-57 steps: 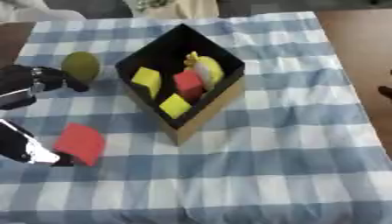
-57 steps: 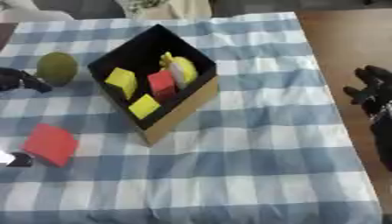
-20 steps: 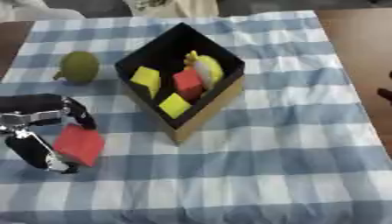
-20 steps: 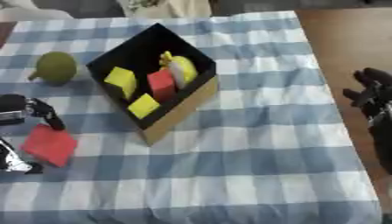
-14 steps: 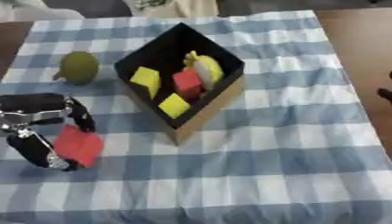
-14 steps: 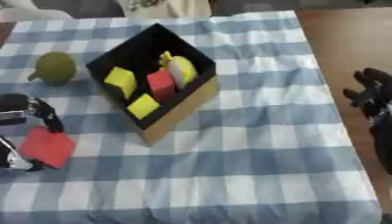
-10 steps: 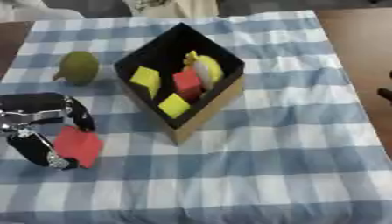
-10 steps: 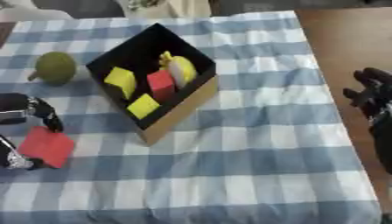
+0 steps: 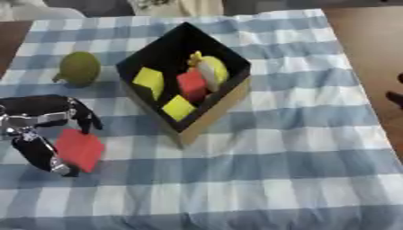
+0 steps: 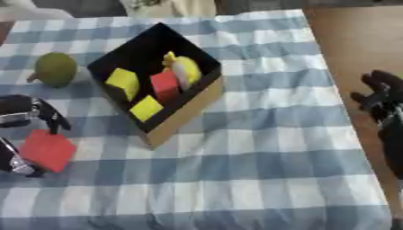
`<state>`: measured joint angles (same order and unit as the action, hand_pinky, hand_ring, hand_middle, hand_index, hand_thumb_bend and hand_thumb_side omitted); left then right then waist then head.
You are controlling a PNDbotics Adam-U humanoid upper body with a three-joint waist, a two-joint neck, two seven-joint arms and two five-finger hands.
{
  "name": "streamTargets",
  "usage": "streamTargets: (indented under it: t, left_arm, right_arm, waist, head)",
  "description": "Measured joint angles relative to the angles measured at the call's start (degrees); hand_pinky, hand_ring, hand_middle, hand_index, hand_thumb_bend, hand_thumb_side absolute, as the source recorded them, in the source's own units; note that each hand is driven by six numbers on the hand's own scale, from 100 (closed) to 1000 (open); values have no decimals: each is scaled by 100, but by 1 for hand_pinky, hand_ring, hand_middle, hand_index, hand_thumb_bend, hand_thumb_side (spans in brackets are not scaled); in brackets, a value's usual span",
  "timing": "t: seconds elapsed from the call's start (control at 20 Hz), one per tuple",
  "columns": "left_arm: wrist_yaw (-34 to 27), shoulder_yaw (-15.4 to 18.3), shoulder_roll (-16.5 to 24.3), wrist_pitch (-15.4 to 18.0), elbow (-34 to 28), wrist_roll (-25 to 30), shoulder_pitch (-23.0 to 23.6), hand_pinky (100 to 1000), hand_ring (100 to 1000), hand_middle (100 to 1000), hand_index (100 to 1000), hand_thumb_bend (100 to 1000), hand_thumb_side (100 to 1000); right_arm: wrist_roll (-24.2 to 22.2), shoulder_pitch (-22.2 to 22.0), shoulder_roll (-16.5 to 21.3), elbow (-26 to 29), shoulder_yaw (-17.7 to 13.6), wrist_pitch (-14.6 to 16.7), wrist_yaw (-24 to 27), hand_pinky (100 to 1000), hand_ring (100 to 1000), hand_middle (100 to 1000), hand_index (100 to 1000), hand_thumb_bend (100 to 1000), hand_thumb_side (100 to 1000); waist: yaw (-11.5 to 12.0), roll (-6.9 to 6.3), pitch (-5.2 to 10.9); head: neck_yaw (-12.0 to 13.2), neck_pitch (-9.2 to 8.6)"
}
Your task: Pick up objects on the table and place them in the box.
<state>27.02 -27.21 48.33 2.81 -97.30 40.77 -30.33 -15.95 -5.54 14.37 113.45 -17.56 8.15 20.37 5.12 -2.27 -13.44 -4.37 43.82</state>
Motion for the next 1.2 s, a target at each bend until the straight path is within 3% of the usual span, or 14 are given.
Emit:
streamTargets:
  t: [0.5, 1.2]
  left_arm:
    - [364, 298, 206, 118, -484, 146, 211, 931, 893, 845, 905, 785, 221]
    - [425, 314, 86, -205, -370, -102, 176, 923, 879, 817, 906, 755, 263]
  right_arm:
    - [-19, 3, -49, 0, 0, -73, -57, 889, 1000, 431, 833, 100, 647]
    - [-66, 5, -59, 0, 17, -163, -105, 892, 1000, 429, 834, 100, 655]
  waist:
    - [14, 0, -30]
    - [-4, 0, -40]
  head:
    - [-22, 0]
    - [-24, 0]
